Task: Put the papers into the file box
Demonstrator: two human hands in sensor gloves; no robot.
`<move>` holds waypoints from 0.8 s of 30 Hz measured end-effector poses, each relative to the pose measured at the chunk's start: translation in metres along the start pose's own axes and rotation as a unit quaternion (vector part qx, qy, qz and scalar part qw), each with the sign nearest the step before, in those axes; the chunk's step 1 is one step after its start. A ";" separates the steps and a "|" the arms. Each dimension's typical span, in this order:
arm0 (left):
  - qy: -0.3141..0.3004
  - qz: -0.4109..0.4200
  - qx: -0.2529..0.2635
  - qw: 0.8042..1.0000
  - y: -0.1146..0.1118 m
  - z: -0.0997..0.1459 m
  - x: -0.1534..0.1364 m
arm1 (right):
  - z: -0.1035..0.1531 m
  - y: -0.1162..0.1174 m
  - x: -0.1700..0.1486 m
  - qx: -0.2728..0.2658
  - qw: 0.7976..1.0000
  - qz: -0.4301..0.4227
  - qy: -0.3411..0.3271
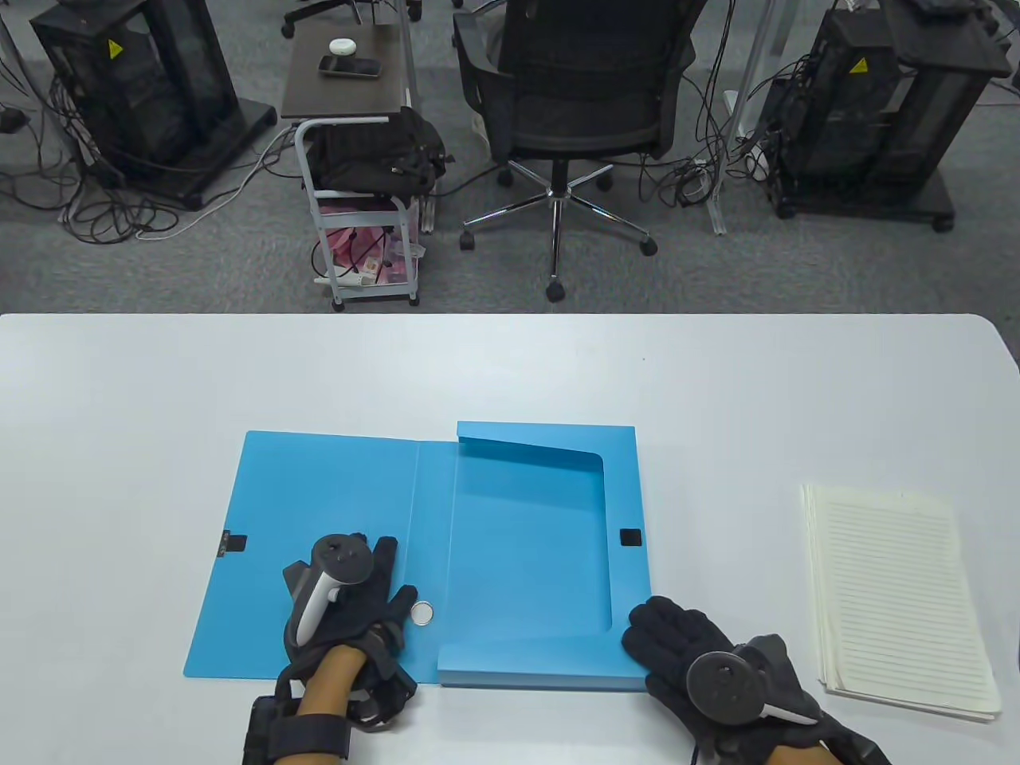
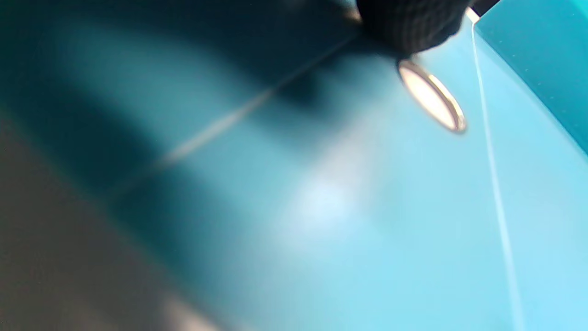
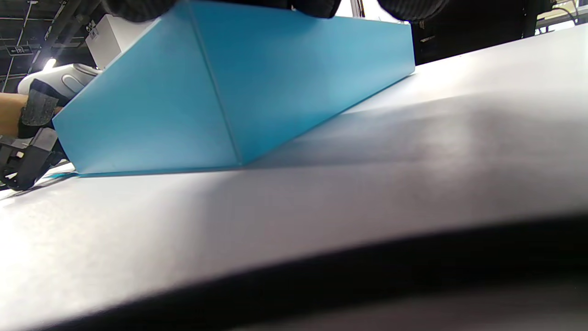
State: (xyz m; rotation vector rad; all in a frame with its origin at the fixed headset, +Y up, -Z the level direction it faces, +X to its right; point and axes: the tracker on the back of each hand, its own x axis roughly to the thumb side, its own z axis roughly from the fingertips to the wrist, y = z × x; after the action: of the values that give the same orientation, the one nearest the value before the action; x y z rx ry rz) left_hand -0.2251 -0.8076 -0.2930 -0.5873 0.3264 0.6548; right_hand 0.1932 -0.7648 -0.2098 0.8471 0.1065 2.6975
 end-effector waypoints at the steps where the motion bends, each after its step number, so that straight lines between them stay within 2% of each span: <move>1: 0.001 -0.001 0.001 1.000 0.000 0.000 0.000 | 0.000 0.000 0.001 0.003 1.000 0.002 0.002; 12: -0.022 0.019 -0.006 1.000 0.001 0.003 0.000 | 0.000 0.001 0.000 0.012 1.000 0.004 -0.002; 24: -0.070 0.068 0.039 0.994 0.015 0.022 0.009 | 0.000 0.001 -0.001 0.010 1.000 0.003 -0.001</move>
State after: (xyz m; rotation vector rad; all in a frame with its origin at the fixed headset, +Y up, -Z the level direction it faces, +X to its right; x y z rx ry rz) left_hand -0.2259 -0.7808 -0.2862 -0.4444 0.2606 0.8076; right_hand 0.1934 -0.7657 -0.2100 0.8573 0.1319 2.7045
